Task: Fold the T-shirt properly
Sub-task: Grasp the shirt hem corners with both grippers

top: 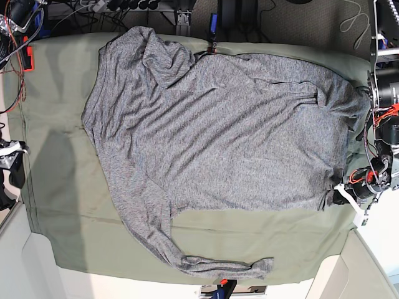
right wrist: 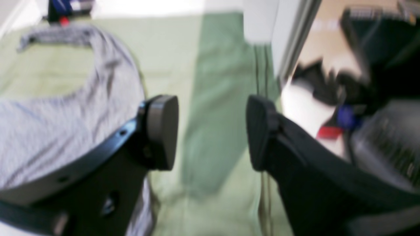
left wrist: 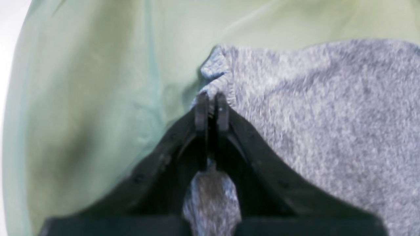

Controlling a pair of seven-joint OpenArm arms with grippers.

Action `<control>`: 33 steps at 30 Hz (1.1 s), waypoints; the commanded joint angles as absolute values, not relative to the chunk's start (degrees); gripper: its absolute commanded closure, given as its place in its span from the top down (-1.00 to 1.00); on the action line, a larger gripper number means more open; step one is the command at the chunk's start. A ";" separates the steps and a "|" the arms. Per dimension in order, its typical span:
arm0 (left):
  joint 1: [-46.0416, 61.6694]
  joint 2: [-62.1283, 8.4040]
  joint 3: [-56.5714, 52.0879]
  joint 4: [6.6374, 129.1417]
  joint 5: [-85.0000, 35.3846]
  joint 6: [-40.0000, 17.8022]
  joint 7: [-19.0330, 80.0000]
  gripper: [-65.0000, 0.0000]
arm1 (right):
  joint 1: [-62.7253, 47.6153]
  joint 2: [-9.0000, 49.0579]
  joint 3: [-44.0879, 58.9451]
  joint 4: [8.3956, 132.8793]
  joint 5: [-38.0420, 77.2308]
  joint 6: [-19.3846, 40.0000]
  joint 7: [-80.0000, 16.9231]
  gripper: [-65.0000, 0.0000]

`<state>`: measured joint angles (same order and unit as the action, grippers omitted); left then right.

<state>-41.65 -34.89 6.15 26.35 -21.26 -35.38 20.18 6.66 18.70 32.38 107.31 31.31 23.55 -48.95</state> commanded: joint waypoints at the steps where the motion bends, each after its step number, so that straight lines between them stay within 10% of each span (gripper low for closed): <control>1: -44.82 -35.92 6.00 28.23 -22.06 -36.86 18.92 -1.00 | 9.04 20.56 32.60 108.53 32.18 23.79 -46.87 0.02; 33: -46.50 -33.17 12.80 34.15 -24.58 -37.63 24.97 -1.00 | 28.14 18.94 -2.13 101.95 20.36 17.76 -48.69 0.02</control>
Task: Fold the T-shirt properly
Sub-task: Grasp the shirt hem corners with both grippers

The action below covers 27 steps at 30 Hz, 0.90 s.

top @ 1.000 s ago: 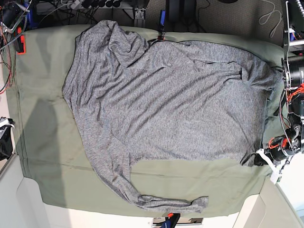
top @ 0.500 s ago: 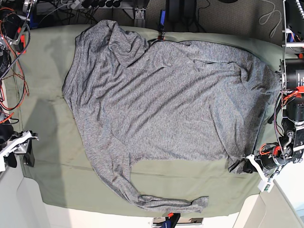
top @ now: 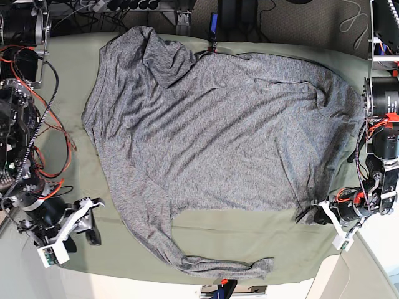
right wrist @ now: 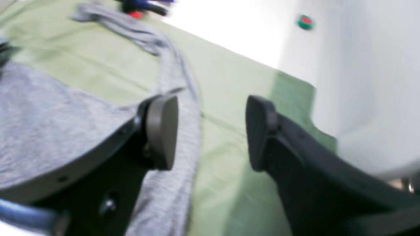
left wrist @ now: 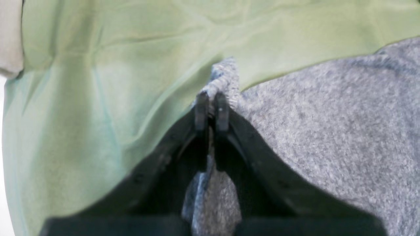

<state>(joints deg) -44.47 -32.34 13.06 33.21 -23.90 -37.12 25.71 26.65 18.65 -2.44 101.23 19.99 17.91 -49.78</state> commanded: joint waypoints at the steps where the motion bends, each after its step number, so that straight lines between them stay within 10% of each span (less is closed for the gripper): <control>1: -46.50 -33.15 12.80 34.15 -24.58 -37.60 25.15 -1.00 | 28.21 18.20 -3.33 101.73 20.36 17.76 -48.69 0.02; 11: -46.46 -33.15 12.80 34.11 -24.62 -37.78 25.12 -1.00 | 28.08 6.68 -12.25 86.39 15.27 15.92 -45.30 0.02; 27: -43.09 -32.91 12.80 34.11 -26.35 -38.44 25.10 -1.00 | 33.58 6.68 -4.75 65.01 3.40 7.79 -40.36 0.02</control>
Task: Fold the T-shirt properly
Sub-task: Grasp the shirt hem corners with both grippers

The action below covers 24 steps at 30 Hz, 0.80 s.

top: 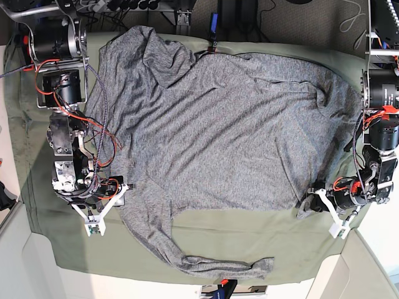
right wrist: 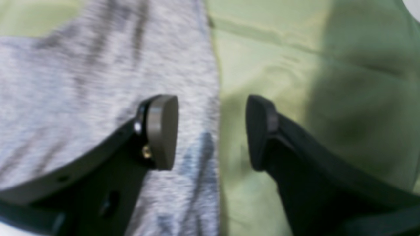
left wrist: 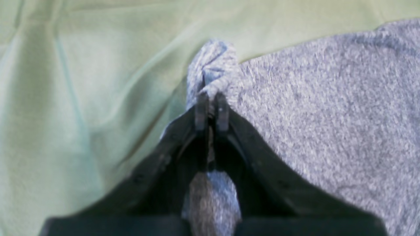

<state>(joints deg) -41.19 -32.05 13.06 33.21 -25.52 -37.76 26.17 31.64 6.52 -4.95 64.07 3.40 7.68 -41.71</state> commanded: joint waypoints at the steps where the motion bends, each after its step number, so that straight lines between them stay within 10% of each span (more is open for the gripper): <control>1: -42.81 -32.91 12.80 34.13 -26.37 -38.41 25.12 -1.00 | 34.33 6.70 -4.71 63.42 3.27 7.90 -40.27 0.02; 24: -41.74 -32.91 12.80 34.11 -26.35 -38.41 24.99 -1.00 | 37.74 6.48 -5.74 51.40 1.39 7.81 -37.19 0.02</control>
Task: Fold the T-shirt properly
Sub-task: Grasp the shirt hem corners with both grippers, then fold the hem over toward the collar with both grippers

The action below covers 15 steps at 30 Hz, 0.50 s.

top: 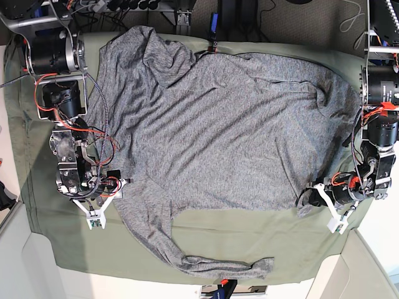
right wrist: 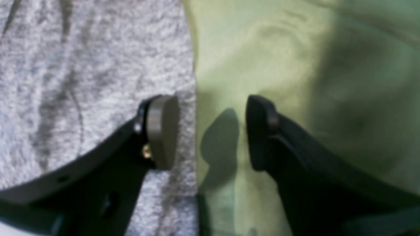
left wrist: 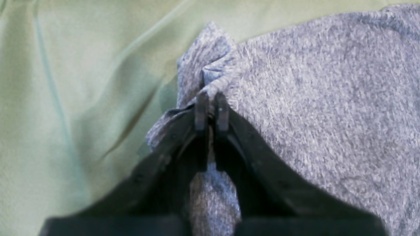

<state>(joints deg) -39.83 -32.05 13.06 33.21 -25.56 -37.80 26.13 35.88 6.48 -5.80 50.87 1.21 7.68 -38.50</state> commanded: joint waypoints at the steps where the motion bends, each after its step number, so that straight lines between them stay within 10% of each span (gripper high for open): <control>1: -41.74 -32.91 12.80 34.13 -26.35 -38.41 25.04 -1.00 | 37.74 6.46 -5.74 50.85 1.63 7.92 -37.01 0.02; 15: -41.78 -33.56 12.80 34.13 -26.30 -38.39 24.18 -1.00 | 37.60 3.60 -5.74 48.75 4.08 9.39 -35.81 -0.05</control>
<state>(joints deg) -39.86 -32.47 13.06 33.21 -25.58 -37.80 25.43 35.88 3.57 -5.76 48.25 3.66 8.86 -36.25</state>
